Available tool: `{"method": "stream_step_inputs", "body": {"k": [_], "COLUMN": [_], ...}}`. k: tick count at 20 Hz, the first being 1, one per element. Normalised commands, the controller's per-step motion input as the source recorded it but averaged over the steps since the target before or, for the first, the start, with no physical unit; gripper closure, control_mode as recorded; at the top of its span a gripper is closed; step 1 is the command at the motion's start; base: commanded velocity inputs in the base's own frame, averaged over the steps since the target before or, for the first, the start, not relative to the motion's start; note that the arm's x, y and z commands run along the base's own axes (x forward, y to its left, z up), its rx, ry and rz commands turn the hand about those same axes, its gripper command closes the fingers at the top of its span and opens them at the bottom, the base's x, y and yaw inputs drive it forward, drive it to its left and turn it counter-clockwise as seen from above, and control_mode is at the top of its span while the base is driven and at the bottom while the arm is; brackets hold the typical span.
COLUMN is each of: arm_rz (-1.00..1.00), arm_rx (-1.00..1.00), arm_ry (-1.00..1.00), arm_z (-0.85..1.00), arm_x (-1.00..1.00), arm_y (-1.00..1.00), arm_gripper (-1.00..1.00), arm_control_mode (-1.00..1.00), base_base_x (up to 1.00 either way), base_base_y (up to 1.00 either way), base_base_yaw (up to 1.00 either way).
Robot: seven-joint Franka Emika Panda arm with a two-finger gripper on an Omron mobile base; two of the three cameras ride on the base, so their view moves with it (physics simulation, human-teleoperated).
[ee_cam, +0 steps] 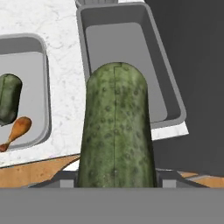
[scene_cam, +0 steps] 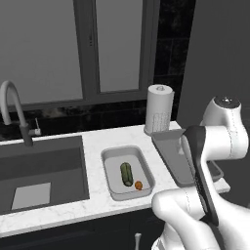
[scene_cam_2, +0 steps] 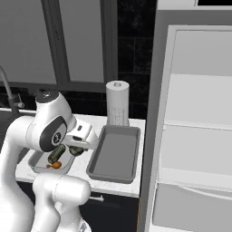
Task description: Place one cucumber and one chicken drumstick in each tupperware on the nearby counter, to pack two identical lunches.
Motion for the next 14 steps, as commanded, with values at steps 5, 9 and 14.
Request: {"method": "stream_step_inputs", "body": {"k": [5, 9, 14], "arm_rz": [0.00, 0.00, 0.00], "arm_rx": [0.00, 0.00, 0.00], "arm_ry": [0.02, 0.01, 0.00], "arm_z": [-0.36, -0.22, -0.14], "arm_x": [0.30, 0.67, 0.67], "arm_y": [-0.23, -0.14, 0.00], "arm_gripper": [1.00, 1.00, 1.00], "arm_control_mode": [-1.00, -1.00, -1.00], "base_base_x": [0.00, 0.00, 0.00], "base_base_y": [0.00, 0.00, 0.00], "base_base_yaw": [0.00, 0.00, 0.00]}}
